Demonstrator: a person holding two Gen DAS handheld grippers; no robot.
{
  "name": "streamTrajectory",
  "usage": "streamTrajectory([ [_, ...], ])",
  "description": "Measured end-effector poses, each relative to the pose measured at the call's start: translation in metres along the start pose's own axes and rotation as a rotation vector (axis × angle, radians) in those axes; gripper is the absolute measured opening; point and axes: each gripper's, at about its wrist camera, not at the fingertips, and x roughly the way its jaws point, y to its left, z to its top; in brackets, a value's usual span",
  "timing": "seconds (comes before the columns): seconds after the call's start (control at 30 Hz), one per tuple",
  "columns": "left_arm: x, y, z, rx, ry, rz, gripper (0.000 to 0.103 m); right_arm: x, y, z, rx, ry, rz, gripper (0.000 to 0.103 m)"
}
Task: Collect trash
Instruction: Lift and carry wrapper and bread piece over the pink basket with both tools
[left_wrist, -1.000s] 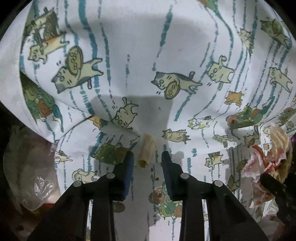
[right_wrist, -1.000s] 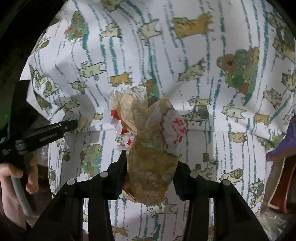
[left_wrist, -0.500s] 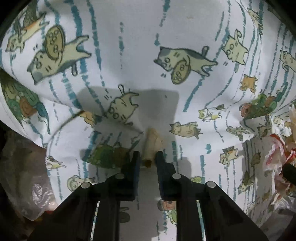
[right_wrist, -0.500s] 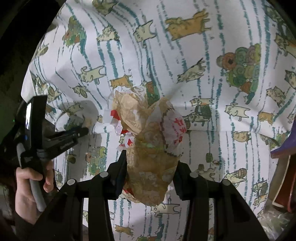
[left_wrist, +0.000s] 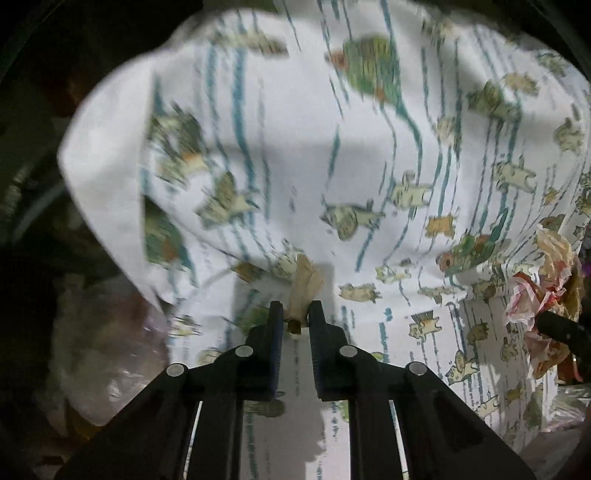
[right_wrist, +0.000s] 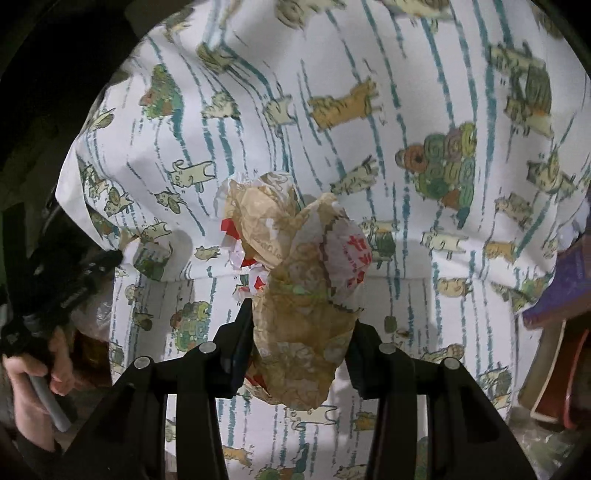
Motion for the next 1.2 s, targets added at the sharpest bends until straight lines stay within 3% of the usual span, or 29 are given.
streamTrajectory([
  [0.2,-0.049,0.019,-0.003,0.005,-0.096,0.016,0.015,-0.016,0.011,-0.007,-0.069,-0.059,-0.02,0.043],
  [0.33,-0.076,0.03,-0.009,0.004,-0.139,0.018,0.015,-0.024,0.011,-0.016,-0.066,-0.05,0.013,0.043],
  [0.5,-0.097,0.037,-0.02,0.011,-0.18,0.006,0.015,-0.027,0.02,-0.026,-0.107,-0.062,-0.027,0.043],
  [0.67,-0.129,0.042,-0.032,0.006,-0.236,0.011,0.015,-0.04,0.028,-0.032,-0.131,-0.076,-0.01,0.043],
  [0.87,-0.182,0.047,-0.048,-0.052,-0.328,-0.007,0.015,-0.068,0.045,-0.046,-0.177,-0.139,0.021,0.043],
  [1.07,-0.234,0.031,-0.073,-0.02,-0.409,0.042,0.015,-0.102,0.062,-0.063,-0.244,-0.225,-0.004,0.043],
  [1.2,-0.268,0.023,-0.094,0.008,-0.432,0.044,0.015,-0.146,0.077,-0.073,-0.25,-0.298,0.053,0.043],
])
